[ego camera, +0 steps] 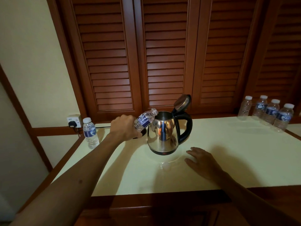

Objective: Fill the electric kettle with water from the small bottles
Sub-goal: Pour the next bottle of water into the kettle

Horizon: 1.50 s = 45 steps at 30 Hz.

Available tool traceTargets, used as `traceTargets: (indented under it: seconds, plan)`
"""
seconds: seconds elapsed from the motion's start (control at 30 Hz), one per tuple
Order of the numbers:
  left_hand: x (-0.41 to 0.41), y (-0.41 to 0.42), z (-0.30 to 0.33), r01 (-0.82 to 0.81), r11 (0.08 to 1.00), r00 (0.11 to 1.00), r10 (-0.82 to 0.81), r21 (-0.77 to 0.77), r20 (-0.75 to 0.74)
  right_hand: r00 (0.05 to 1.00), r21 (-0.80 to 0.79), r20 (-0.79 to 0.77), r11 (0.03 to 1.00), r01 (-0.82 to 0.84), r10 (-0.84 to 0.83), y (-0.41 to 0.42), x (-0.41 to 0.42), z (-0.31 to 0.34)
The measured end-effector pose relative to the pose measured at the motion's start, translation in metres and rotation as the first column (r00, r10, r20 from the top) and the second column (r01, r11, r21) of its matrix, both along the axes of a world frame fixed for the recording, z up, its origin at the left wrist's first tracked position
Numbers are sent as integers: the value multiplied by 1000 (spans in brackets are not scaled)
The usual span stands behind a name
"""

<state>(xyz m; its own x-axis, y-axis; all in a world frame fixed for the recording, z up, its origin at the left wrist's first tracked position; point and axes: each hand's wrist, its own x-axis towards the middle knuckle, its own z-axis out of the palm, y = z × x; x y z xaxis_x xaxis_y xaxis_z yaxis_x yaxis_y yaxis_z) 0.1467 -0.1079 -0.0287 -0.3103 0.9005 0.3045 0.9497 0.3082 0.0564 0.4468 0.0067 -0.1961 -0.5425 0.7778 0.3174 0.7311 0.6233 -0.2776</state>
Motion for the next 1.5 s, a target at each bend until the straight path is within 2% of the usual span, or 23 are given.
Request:
traceTargets:
  seconds: [0.27,0.77,1.5]
  plan:
    - [3,1,10,-25,1000,999,25,-10,-45,1000,-10,-10,1000,2,-2,-2,-1,2]
    - [-25,-3,4,20,987,988,-43,159,147,1000,-30,-28,1000,1,-1,-6,0,7]
    - [-39,5,7,85,985,993,-96,151,68,1000,-36,-17,999,20,-21,-9,-2,8]
